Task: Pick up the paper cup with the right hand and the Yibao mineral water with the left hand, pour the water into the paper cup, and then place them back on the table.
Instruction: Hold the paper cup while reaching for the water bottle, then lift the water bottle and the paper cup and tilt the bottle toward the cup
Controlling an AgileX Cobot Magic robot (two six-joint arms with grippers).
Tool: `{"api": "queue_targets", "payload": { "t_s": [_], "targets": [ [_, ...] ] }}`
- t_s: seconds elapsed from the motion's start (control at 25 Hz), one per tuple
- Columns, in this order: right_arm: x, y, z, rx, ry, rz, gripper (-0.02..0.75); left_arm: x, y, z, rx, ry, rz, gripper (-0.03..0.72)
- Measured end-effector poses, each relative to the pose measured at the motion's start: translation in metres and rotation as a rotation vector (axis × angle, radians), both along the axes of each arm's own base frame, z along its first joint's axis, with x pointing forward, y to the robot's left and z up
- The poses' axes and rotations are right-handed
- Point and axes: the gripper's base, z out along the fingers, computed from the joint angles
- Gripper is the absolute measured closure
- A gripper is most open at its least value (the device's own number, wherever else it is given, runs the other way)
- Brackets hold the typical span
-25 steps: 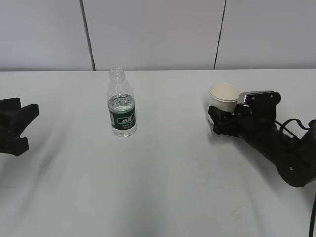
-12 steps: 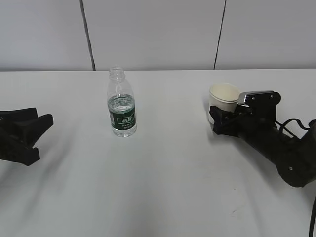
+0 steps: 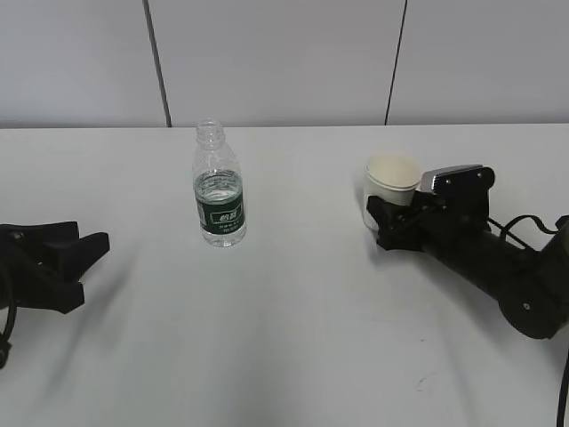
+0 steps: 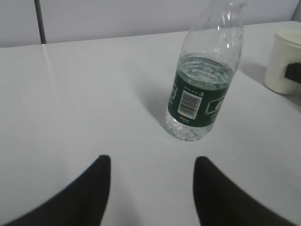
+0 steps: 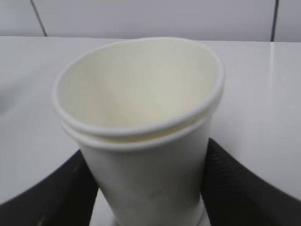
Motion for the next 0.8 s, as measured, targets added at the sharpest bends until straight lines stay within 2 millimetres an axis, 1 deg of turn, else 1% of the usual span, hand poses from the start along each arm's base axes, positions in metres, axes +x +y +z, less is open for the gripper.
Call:
{"api": "queue_targets", "payload": {
  "t_s": [0.08,0.24,0.28,0.36,0.44,0.68,0.8],
  "targets": [
    [-0.001,0.003,0.000,-0.009,-0.001,0.041,0.246,0.002,0.000,0.000,0.000,-0.004,0.002,0.291],
    [-0.004,0.008,0.000,-0.023,-0.004,0.108,0.247,0.009,0.001,0.003,-0.002,-0.025,0.008,0.086],
    [-0.004,0.009,-0.001,-0.026,-0.005,0.122,0.247,0.012,0.001,0.003,-0.003,-0.030,0.009,0.053],
    [-0.005,0.011,-0.001,-0.030,-0.006,0.142,0.247,0.018,-0.001,0.003,-0.003,-0.036,0.006,0.025],
    [-0.006,0.012,-0.001,-0.032,-0.007,0.154,0.247,0.026,-0.007,0.003,-0.005,-0.050,-0.015,0.017],
    [-0.006,0.013,-0.001,-0.036,-0.009,0.172,0.247,0.050,-0.036,0.002,-0.013,-0.094,-0.112,0.011],
    [-0.006,0.014,0.000,-0.038,-0.012,0.184,0.247,0.062,-0.048,-0.004,-0.016,-0.099,-0.143,0.012]
  ]
}}
